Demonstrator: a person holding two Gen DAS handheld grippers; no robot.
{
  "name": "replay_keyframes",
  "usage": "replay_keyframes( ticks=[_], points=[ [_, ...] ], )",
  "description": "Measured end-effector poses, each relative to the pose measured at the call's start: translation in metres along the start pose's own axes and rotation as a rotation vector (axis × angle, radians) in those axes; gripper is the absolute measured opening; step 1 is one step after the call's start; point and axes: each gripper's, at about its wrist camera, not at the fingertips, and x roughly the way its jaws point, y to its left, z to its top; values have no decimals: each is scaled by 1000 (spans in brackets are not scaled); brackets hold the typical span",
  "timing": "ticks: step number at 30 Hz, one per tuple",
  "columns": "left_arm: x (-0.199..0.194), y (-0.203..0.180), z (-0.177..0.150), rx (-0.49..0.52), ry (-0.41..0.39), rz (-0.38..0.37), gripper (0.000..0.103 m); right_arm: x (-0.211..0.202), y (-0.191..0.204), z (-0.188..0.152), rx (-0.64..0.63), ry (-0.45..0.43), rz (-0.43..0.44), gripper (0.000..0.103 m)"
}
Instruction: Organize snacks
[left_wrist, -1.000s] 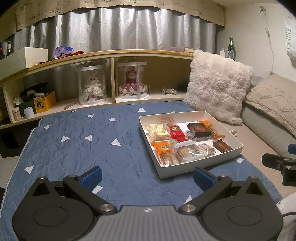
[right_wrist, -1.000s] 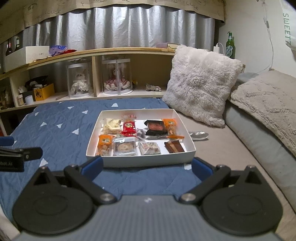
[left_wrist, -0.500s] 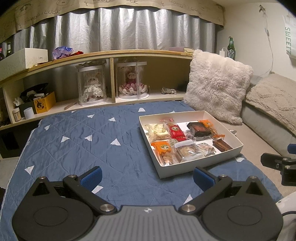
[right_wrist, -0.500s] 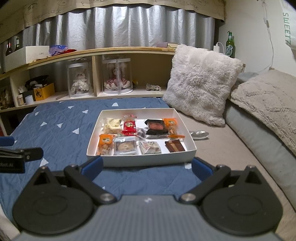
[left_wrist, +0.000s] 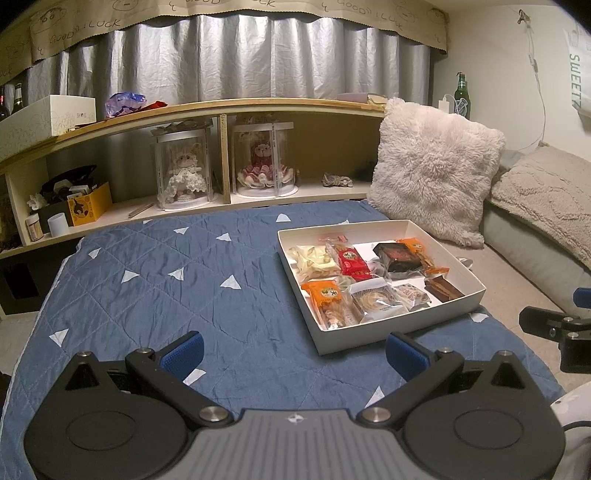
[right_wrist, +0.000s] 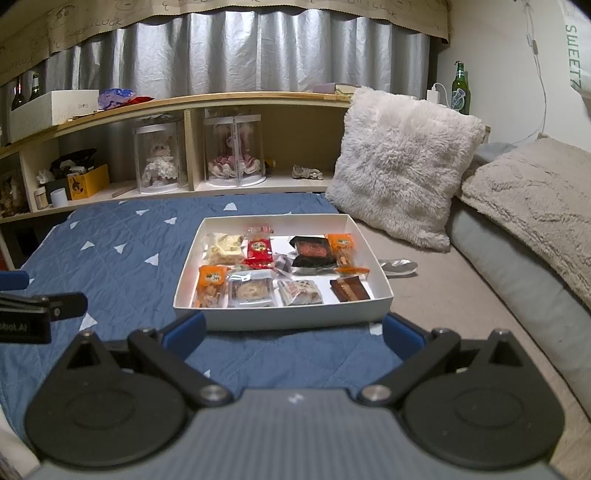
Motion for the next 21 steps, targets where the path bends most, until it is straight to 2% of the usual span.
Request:
replay_keyframes(
  ticks=[21],
  points=[
    [0,-1,-1,0,0,1,103,-1,5,-3,13,7,-1,103]
  ],
)
